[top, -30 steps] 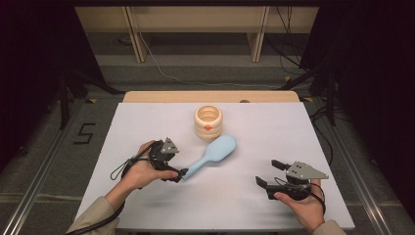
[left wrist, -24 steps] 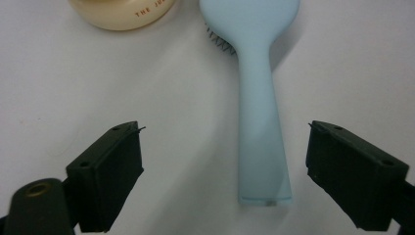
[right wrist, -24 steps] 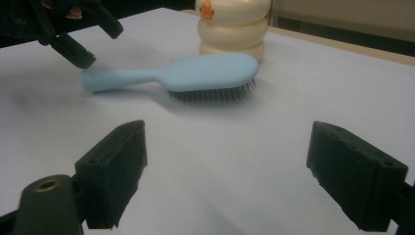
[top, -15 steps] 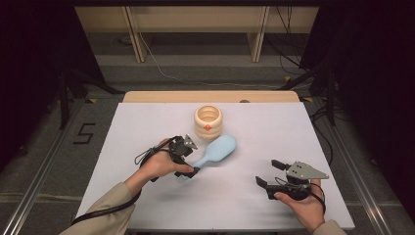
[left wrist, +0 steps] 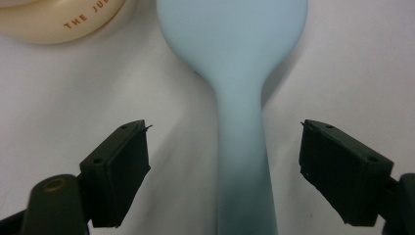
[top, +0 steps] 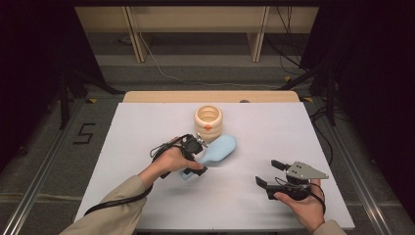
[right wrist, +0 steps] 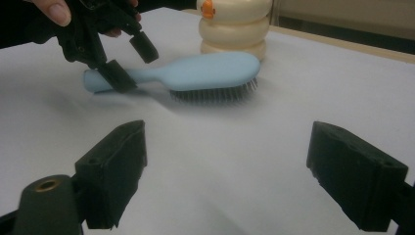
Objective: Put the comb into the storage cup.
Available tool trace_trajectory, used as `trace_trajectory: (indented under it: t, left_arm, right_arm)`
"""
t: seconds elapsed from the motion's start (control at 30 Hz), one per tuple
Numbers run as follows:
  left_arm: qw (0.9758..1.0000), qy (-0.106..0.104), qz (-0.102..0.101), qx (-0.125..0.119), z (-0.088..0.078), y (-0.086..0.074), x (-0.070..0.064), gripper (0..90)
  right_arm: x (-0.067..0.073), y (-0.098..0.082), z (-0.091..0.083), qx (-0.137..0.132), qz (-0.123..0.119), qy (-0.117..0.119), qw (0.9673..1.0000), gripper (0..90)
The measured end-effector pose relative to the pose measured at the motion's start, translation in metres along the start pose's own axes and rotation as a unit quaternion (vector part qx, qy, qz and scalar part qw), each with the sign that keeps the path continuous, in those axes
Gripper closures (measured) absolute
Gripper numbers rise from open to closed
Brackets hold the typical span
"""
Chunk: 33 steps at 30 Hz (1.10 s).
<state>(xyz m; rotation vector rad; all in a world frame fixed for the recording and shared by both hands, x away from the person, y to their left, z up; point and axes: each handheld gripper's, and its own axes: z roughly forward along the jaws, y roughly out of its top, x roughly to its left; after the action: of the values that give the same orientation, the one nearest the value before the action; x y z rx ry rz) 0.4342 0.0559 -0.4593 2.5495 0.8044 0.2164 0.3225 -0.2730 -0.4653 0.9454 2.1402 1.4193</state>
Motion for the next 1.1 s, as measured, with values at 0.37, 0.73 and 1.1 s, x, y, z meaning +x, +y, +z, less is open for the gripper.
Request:
trace_trajectory:
  t: [0.37,0.73,1.1]
  left_arm:
    - [1.0000,-0.002,-0.001,0.009,0.008,0.010,-0.001,19.9]
    - [0.9996,-0.013,-0.004,0.024,0.014,0.020,-0.002,22.5]
    - [0.9990,-0.021,-0.018,0.033,0.017,0.024,0.000,32.2]
  right_arm:
    - [0.000,0.000,0.001,0.000,0.000,0.000,1.0000,15.9]
    - [0.000,0.000,0.000,0.001,0.000,0.000,1.0000,15.9]
    - [0.000,0.000,0.001,0.002,0.000,0.000,1.0000,15.9]
